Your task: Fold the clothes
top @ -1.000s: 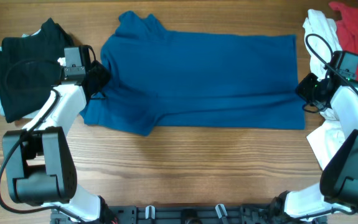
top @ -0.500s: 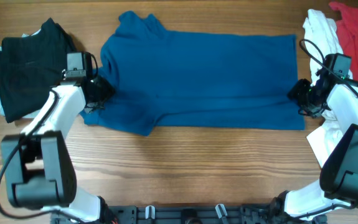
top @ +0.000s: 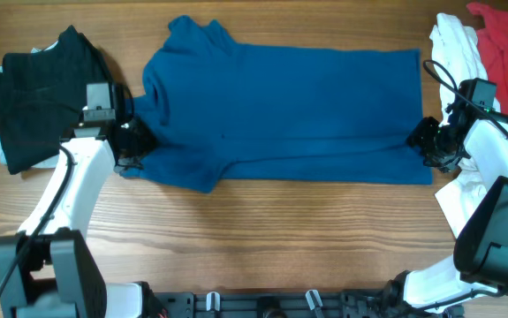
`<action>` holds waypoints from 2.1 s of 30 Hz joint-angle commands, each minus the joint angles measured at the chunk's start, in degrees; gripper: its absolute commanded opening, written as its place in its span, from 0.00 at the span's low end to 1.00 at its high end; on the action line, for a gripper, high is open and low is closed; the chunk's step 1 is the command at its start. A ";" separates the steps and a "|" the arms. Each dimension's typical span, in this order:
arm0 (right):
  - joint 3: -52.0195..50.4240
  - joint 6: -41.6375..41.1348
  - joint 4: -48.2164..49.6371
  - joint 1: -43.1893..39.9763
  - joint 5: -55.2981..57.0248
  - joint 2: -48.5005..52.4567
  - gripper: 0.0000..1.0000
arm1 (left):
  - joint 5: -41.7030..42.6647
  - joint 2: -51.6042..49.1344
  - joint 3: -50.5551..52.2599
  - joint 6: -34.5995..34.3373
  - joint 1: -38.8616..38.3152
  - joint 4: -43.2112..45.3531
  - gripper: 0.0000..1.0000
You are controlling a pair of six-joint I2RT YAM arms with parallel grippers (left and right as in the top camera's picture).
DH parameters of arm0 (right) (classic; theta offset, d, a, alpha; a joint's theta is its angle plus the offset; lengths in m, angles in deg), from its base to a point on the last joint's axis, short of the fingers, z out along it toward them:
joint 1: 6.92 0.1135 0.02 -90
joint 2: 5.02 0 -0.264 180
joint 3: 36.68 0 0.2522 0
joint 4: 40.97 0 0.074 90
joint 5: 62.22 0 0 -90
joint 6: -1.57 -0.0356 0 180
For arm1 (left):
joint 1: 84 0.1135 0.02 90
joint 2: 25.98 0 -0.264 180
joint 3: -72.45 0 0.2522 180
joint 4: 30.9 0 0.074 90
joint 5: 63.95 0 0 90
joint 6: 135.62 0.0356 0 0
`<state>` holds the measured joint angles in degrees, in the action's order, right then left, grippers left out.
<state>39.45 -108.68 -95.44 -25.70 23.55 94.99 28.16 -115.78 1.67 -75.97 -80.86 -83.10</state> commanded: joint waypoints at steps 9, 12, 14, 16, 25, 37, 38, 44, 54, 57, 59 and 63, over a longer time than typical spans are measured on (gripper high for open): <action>-0.13 0.68 0.02 0.24 0.76 -1.55 0.63 | 3.04 -8.39 2.45 4.68 0.46 5.18 0.44; -0.13 0.68 0.04 0.24 0.76 -1.55 0.63 | 3.91 -8.46 2.45 4.68 0.46 6.23 0.22; -0.13 0.70 0.04 0.24 0.76 -1.55 0.63 | 4.85 -8.46 2.43 4.68 0.46 6.38 0.06; -0.13 0.70 0.02 0.24 0.76 -1.55 0.63 | 6.71 -8.11 2.40 4.68 0.46 6.36 0.04; -0.13 0.70 0.04 0.24 0.79 -1.55 0.63 | 10.12 2.08 2.23 6.16 0.48 7.32 0.04; -0.13 0.70 0.11 0.24 0.79 -1.55 0.63 | 10.10 6.91 2.25 2.91 0.46 22.10 0.05; -0.13 0.70 0.11 0.24 0.79 -1.55 0.63 | 10.10 6.08 2.25 2.91 0.46 21.44 0.04; -0.13 0.72 0.11 0.24 0.79 -1.55 0.63 | 10.10 1.36 2.25 2.91 0.46 18.93 0.04; -0.13 0.74 0.15 0.24 0.76 -1.55 0.63 | 10.12 0.72 2.27 2.91 0.46 16.44 0.05; -0.13 0.74 0.15 0.24 0.79 -1.55 0.63 | 12.96 0.96 2.25 2.93 0.46 17.09 0.04; -0.13 0.74 0.17 0.24 0.79 -1.55 0.63 | 16.17 1.20 2.25 2.95 0.46 17.14 0.04; -0.13 0.74 0.15 0.24 0.79 -1.55 0.63 | 16.85 1.11 2.27 5.22 -0.76 15.13 0.05</action>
<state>39.45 -108.68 -95.42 -25.70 23.55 94.94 41.91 -114.69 3.88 -72.67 -80.88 -66.80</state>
